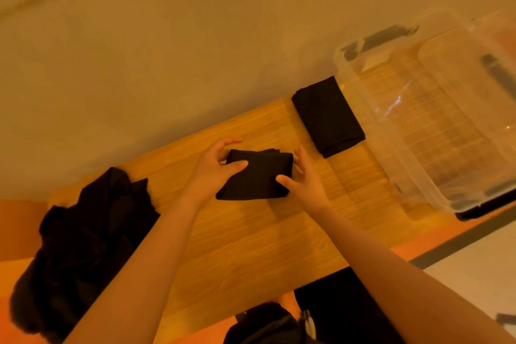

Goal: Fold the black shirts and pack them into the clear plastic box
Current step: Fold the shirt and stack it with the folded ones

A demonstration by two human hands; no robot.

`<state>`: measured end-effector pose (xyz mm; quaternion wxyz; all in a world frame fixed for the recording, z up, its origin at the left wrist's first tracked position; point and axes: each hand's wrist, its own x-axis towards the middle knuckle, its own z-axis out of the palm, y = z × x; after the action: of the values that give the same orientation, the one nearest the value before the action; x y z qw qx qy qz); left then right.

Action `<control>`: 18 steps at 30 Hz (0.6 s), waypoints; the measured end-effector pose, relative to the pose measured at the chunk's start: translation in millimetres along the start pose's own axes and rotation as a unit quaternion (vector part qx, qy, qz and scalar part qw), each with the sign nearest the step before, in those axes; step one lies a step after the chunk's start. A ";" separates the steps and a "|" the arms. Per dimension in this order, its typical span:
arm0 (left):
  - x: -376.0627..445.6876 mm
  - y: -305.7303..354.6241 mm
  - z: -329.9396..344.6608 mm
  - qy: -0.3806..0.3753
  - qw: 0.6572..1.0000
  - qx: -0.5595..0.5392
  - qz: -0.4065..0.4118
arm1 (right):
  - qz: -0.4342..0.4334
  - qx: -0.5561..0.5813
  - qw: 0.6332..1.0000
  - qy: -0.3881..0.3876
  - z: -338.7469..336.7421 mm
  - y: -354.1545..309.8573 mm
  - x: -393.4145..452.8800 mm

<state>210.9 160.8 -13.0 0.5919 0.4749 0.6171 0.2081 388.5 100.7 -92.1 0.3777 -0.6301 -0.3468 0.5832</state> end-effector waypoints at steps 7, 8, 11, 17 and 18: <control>-12.5 69.6 -11.8 -0.153 0.983 -0.069 0.075 | 0.054 0.242 0.953 -0.176 -6.5 -18.7 11.2; -11.8 76.3 -14.3 -0.173 0.980 -0.069 0.075 | 0.070 0.289 0.933 -0.201 -5.4 -20.2 9.0; -5.4 92.5 -17.8 -0.210 0.974 -0.055 0.062 | 0.100 0.407 0.879 -0.229 -3.6 -21.6 1.3; 27.5 106.9 3.5 -0.167 0.984 -0.011 0.055 | 0.057 0.496 0.866 -0.027 -32.5 -28.9 -9.2; 36.0 107.2 10.6 -0.160 0.985 0.012 0.057 | 0.058 0.493 0.868 0.016 -39.6 -29.3 -9.0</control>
<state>262.6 237.1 53.4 0.6645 0.5438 0.4884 0.1554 427.4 103.9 -60.7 0.6105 -0.3902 0.0292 0.6887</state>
